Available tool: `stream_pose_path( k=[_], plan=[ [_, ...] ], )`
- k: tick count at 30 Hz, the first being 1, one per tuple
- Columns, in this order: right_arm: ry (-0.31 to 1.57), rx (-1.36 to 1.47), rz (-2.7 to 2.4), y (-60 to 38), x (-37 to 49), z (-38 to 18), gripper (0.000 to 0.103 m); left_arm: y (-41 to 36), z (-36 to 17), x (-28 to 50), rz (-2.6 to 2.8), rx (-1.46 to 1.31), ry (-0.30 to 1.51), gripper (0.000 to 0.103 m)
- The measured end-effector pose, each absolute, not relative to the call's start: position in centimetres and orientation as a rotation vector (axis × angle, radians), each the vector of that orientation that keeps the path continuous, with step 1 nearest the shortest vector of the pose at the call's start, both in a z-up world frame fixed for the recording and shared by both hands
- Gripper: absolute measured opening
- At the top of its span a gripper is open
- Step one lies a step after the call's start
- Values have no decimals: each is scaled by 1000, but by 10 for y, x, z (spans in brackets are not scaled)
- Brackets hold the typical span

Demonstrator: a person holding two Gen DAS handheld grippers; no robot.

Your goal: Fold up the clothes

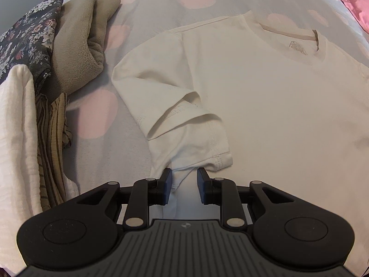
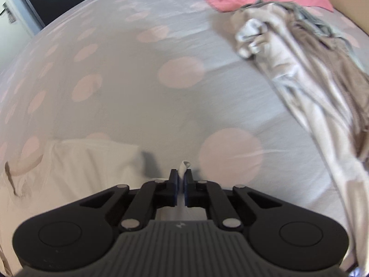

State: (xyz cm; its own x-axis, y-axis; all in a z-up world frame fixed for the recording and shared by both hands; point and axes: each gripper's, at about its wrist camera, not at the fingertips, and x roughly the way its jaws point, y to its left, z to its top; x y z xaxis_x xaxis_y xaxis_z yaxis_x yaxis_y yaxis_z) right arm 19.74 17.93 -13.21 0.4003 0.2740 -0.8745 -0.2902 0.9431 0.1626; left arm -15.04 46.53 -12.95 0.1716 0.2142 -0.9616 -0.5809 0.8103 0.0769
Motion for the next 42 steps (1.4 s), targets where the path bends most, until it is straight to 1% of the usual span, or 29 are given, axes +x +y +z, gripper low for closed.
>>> stream_pose_path(
  k=[5, 10, 12, 13, 14, 18, 22, 27, 28, 29, 30, 34, 37, 38, 39, 41, 42],
  plan=[
    [1062, 7, 222, 145, 205, -123, 6, 460, -124, -150, 586, -327, 1268, 22],
    [1096, 49, 206, 126, 207, -120, 8, 455, -117, -148, 591, -322, 1248, 22],
    [1085, 33, 215, 124, 205, -114, 15, 455, -117, -146, 595, -317, 1247, 22],
    [1079, 40, 218, 120, 203, -110, 27, 455, -116, -146, 597, -315, 1246, 22],
    [1073, 50, 221, 116, 201, -106, 29, 455, -116, -145, 599, -313, 1245, 22],
    [1142, 99, 249, 101, 195, -106, 29, 458, -118, -145, 610, -304, 1243, 22],
    [1278, 142, 296, 92, 178, -122, 29, 456, -115, -149, 611, -297, 1231, 22],
    [1367, 126, 326, 95, 154, -137, 29, 454, -109, -154, 608, -280, 1197, 22],
    [1379, 113, 331, 98, 151, -139, 22, 453, -107, -155, 603, -280, 1182, 22],
    [1380, 102, 335, 100, 148, -141, 6, 453, -104, -157, 602, -284, 1166, 22],
    [1368, 79, 335, 103, 144, -140, 3, 453, -102, -158, 601, -289, 1150, 22],
    [1309, -69, 298, 115, 131, -131, 2, 454, -94, -166, 598, -313, 1084, 23],
    [1334, -122, 268, 119, 126, -132, 3, 451, -96, -166, 577, -282, 1059, 30],
    [1337, -154, 241, 120, 125, -133, 4, 449, -98, -164, 568, -258, 1063, 30],
    [1337, -193, 210, 122, 124, -135, 8, 446, -100, -162, 558, -235, 1066, 31],
    [1331, -220, 176, 120, 127, -134, 8, 442, -105, -158, 541, -216, 1077, 33],
    [1328, -232, 159, 119, 128, -134, 8, 443, -107, -156, 537, -223, 1079, 38]
  ],
)
